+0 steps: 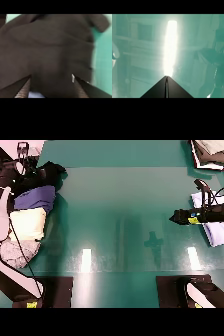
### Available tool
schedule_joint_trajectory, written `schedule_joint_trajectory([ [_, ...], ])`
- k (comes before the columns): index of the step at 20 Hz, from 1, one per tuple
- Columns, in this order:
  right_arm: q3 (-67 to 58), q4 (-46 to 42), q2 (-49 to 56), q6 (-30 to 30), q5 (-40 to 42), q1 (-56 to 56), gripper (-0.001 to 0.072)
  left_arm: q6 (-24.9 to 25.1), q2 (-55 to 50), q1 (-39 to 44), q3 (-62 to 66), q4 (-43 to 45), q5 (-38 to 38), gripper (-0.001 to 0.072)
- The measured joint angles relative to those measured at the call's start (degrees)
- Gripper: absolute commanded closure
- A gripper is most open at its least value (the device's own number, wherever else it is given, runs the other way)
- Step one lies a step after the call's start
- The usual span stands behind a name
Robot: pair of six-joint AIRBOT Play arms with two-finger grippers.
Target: Fold the shirts.
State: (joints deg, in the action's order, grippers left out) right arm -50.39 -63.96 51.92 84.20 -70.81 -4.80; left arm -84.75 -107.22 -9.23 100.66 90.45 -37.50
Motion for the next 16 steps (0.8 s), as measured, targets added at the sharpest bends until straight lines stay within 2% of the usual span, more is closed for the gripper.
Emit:
schedule_joint_trajectory([
  [3,0.0,0.0,0.0,0.6,-0.1,0.0,0.0696,0.5,-3.8,-0.7,1.2,0.1,2.4,0.0100],
  [4,0.0,0.0,0.0,0.6,-0.1,0.0,0.0696,0.6,-4.6,-0.9,1.6,0.1,2.9,0.0269],
  [5,0.0,0.0,0.0,0.7,-0.1,0.0,0.0696,0.8,-5.3,-1.0,1.9,0.1,3.2,0.0623],
  [6,0.0,0.0,0.0,0.7,-0.1,0.0,0.0696,0.9,-5.7,-1.0,2.2,0.0,3.4,0.0675],
  [9,0.0,0.0,0.0,0.8,0.1,0.0,0.0696,1.1,-6.5,-1.2,4.9,-2.1,1.7,0.0676],
  [12,0.0,0.0,0.0,0.8,0.9,0.0,0.0696,1.1,-6.5,-0.7,12.0,-4.7,-4.5,0.0676],
  [16,-0.2,0.0,-1.3,0.9,4.6,0.0,0.0696,4.1,0.6,2.4,18.2,-8.1,-9.7,0.0676],
])
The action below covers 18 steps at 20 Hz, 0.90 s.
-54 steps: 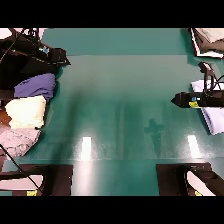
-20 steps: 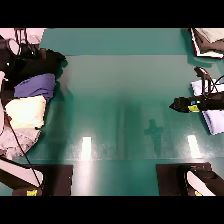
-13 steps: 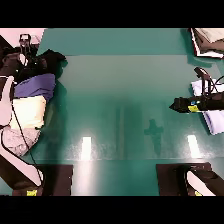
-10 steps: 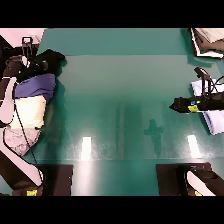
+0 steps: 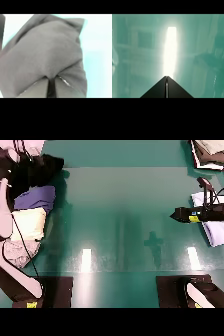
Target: Fold the shirts.
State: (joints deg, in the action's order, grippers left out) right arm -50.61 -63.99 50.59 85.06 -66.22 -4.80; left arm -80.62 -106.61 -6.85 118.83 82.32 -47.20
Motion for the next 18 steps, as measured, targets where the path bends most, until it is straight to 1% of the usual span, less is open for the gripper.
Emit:
schedule_joint_trajectory([
  [2,-1.6,0.0,-1.2,0.0,2.7,0.0,0.0696,3.9,6.1,2.5,1.1,-4.9,-1.8,0.0676],
  [4,-4.5,0.0,-2.2,0.0,4.3,0.0,0.0696,8.6,12.9,5.7,1.7,-11.5,-4.4,0.0676],
  [7,-11.0,-0.2,-2.8,-0.7,5.4,-0.2,0.0696,14.6,22.2,12.2,2.1,-21.7,-10.8,0.0676],
  [9,-15.4,-0.2,-3.0,-1.1,5.7,-0.2,0.0696,16.7,26.3,16.6,2.2,-26.0,-15.9,0.0675],
  [11,-19.4,-0.2,-3.0,-1.4,5.9,-0.2,0.0696,18.0,28.5,20.6,0.6,-28.3,-21.1,0.0676],
  [13,-22.7,-0.2,-3.1,-1.8,5.6,-0.2,0.0696,18.6,29.4,23.5,-3.3,-29.7,-24.0,0.0675],
  [15,-25.3,-0.2,-3.1,-2.5,4.3,-0.1,0.0696,19.0,28.8,25.0,-8.2,-29.7,-25.1,0.0673],
  [16,-26.1,-0.3,-3.1,-2.7,3.7,0.0,0.0696,19.0,27.7,25.5,-10.7,-29.0,-25.3,0.0549],
  [17,-26.7,-0.3,-3.1,-2.8,2.9,0.0,0.0696,18.8,26.4,25.9,-12.8,-28.1,-25.3,0.0232],
  [18,-27.1,-0.3,-3.1,-2.9,2.0,0.0,0.0696,17.6,24.7,26.1,-14.5,-26.8,-25.1,0.0071],
])
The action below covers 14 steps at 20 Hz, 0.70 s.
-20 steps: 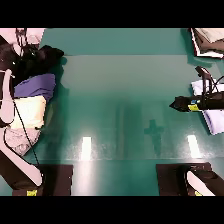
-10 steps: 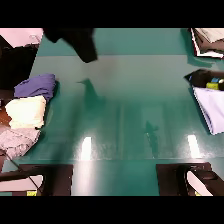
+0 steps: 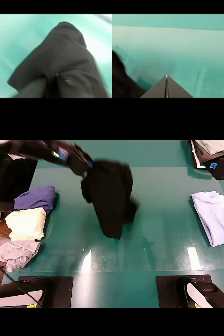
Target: Fold the shirts.
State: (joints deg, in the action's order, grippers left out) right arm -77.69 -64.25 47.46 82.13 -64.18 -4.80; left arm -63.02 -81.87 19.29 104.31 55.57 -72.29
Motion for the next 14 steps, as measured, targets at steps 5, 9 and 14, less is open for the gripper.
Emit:
schedule_joint_trajectory([
  [5,-0.9,-0.3,0.0,-0.3,-2.8,0.0,0.0696,-9.3,-5.5,-2.9,-3.6,5.7,-4.6,0.0096],
  [9,-1.0,-0.3,0.0,-0.8,-3.4,0.0,0.0696,-13.5,-5.6,-6.0,-7.3,4.6,-11.9,0.0096],
  [14,-1.1,-0.4,0.6,-1.2,-3.6,0.0,0.0696,-15.2,0.9,-1.6,-26.1,-1.0,-4.2,0.0095],
])
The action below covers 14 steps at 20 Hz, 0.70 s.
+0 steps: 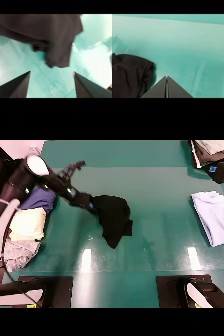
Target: Fold the shirts.
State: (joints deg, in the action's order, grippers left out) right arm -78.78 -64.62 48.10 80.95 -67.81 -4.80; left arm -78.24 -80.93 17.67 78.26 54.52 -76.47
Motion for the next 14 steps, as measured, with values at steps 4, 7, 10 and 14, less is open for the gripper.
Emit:
schedule_joint_trajectory([
  [4,0.0,0.0,2.0,-0.1,-1.4,0.0,0.0695,-1.9,2.4,6.8,-14.1,-1.1,11.9,0.0095],
  [7,0.0,0.1,3.3,-0.8,-2.6,0.0,0.0696,-3.3,2.9,11.5,-19.7,-1.6,21.2,0.0096],
  [10,0.0,0.1,3.8,-1.6,-3.2,0.0,0.0695,-5.2,2.8,14.4,-22.3,-1.7,28.2,0.0098],
  [14,0.0,0.1,4.0,-2.0,-3.6,0.0,0.0695,-7.4,2.1,15.7,-23.3,-1.5,30.8,0.0676],
])
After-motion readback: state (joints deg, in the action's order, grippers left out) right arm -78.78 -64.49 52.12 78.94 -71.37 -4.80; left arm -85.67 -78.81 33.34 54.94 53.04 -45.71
